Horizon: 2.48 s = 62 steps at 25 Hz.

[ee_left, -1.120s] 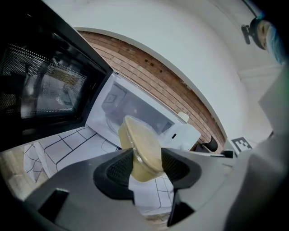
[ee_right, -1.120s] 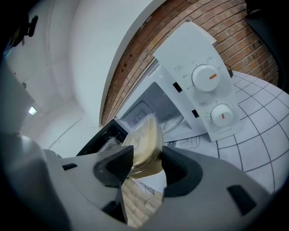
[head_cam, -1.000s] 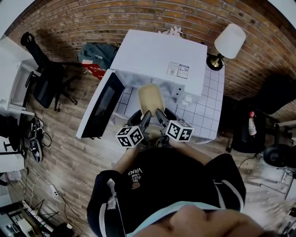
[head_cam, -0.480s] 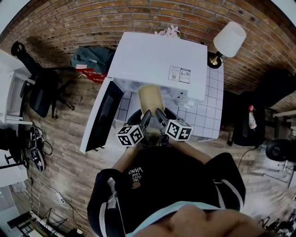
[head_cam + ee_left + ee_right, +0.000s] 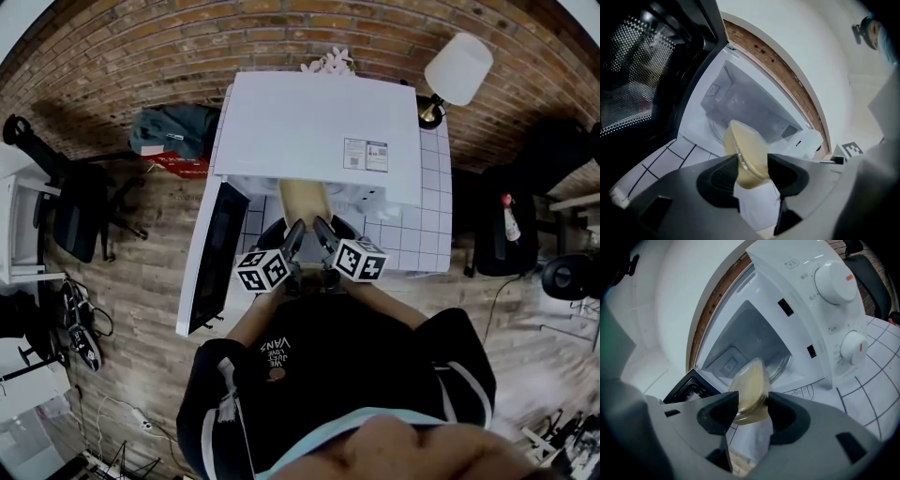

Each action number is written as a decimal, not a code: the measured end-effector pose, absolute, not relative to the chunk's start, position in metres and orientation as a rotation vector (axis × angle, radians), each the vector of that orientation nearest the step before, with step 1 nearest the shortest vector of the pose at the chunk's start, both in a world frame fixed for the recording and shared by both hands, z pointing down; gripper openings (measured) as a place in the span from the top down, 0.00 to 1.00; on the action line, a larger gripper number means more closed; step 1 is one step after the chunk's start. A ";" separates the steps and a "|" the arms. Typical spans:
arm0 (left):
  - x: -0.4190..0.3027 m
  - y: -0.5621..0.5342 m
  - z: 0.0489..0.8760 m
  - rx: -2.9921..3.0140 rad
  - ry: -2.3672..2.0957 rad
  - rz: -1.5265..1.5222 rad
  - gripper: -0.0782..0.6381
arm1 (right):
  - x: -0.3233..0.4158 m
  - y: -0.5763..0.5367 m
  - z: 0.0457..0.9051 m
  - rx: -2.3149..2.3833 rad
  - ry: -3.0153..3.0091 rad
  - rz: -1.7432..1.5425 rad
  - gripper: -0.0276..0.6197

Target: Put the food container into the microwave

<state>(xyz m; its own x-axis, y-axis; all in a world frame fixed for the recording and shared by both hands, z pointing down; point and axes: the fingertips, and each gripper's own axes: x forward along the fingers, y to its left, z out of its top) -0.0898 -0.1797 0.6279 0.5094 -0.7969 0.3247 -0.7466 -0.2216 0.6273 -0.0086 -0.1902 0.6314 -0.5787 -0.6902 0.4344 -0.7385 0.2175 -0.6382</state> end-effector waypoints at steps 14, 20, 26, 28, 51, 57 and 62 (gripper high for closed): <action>-0.098 -0.221 0.633 2.043 -1.192 -0.062 0.61 | -0.016 -0.222 0.636 1.535 -2.372 1.346 0.68; -0.101 -0.235 0.636 2.061 -1.180 -0.047 0.61 | -0.020 -0.234 0.639 1.554 -2.365 1.347 0.68; -0.101 -0.247 0.640 2.059 -1.183 -0.038 0.61 | -0.022 -0.244 0.641 1.578 -2.366 1.334 0.68; -0.102 -0.251 0.640 2.057 -1.184 -0.040 0.61 | -0.022 -0.248 0.642 1.582 -2.368 1.337 0.68; -0.113 -0.236 0.640 2.031 -1.292 -0.072 0.52 | -0.007 -0.230 0.638 1.524 -2.413 1.266 0.63; -0.112 -0.219 0.641 2.052 -1.314 -0.029 0.52 | -0.012 -0.219 0.642 1.446 -2.411 1.209 0.63; -0.106 -0.209 0.642 2.066 -1.290 -0.015 0.52 | -0.016 -0.214 0.647 1.404 -2.398 1.173 0.65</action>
<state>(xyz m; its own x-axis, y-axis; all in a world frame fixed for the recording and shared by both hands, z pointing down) -0.1059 -0.2086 0.6417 0.5059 -0.7952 0.3342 -0.7871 -0.2672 0.5559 -0.0162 -0.2138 0.6471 -0.5606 -0.6886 0.4599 -0.7859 0.2673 -0.5576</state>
